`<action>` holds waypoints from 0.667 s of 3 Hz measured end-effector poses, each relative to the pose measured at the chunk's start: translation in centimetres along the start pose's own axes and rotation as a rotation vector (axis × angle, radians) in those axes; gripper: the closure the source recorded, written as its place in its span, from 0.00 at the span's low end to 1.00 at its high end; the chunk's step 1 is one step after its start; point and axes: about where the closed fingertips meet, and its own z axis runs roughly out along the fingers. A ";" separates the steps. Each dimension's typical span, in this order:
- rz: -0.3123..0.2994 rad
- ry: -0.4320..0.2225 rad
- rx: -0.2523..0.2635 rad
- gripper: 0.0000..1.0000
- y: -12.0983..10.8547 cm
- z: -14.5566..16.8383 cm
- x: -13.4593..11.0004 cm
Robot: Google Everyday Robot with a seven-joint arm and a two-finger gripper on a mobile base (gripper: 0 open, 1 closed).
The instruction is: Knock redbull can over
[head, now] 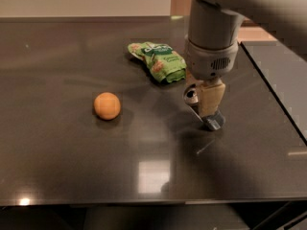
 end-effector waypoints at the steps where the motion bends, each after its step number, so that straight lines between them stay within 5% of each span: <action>1: -0.003 0.023 -0.007 0.59 -0.8 0.6 -0.1; 2: -0.007 0.030 -0.010 0.36 -1.2 0.9 -0.3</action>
Offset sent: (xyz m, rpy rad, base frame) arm -0.0074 -0.0064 -0.0121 -0.1039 0.1037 0.0057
